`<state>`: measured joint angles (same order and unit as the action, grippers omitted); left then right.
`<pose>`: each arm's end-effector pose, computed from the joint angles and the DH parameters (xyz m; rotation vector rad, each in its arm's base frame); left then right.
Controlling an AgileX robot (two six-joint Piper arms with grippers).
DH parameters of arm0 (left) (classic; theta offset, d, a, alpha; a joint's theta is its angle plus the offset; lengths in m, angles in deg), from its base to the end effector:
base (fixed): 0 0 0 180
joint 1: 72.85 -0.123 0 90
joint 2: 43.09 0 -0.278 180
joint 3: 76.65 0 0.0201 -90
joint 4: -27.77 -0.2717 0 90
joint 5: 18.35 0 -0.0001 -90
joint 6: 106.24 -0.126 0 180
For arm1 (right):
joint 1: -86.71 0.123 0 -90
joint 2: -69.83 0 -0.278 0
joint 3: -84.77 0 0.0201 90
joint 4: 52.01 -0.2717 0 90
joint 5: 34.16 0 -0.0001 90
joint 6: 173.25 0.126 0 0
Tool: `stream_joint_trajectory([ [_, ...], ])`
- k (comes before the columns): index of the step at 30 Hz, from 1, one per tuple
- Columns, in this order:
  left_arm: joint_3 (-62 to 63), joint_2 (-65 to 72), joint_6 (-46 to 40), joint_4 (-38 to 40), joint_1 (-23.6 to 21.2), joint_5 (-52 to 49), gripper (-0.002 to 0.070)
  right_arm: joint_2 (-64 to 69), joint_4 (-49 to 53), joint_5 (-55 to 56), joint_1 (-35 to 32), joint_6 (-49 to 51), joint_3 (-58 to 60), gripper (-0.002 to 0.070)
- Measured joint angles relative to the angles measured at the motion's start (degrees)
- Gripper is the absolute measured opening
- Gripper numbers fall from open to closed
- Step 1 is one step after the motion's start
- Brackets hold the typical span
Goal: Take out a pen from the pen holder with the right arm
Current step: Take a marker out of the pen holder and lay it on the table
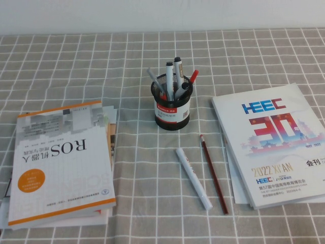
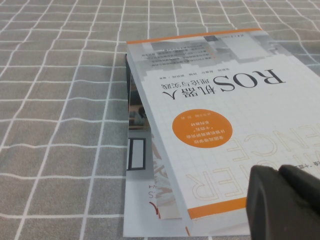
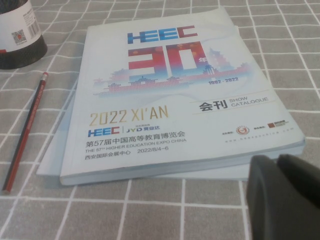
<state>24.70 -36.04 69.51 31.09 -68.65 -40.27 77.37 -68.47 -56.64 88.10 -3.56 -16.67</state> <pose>0.1131 -0.0110 0.1594 0.1028 1.8752 -0.0566 0.1130 0.0164 0.1597 -0.0160 1.8824 0.1781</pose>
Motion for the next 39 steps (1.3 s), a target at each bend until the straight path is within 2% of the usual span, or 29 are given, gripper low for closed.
stream_joint_trajectory([
  [35,0.0,0.0,0.0,0.0,0.0,0.0,-0.0003,0.0,-0.3,0.6,0.0,0.0,0.0,-0.0013],
  [39,0.0,0.0,0.0,0.0,0.0,0.0,-0.0003,0.0,-7.3,6.1,0.0,0.0,0.0,-0.0013],
])
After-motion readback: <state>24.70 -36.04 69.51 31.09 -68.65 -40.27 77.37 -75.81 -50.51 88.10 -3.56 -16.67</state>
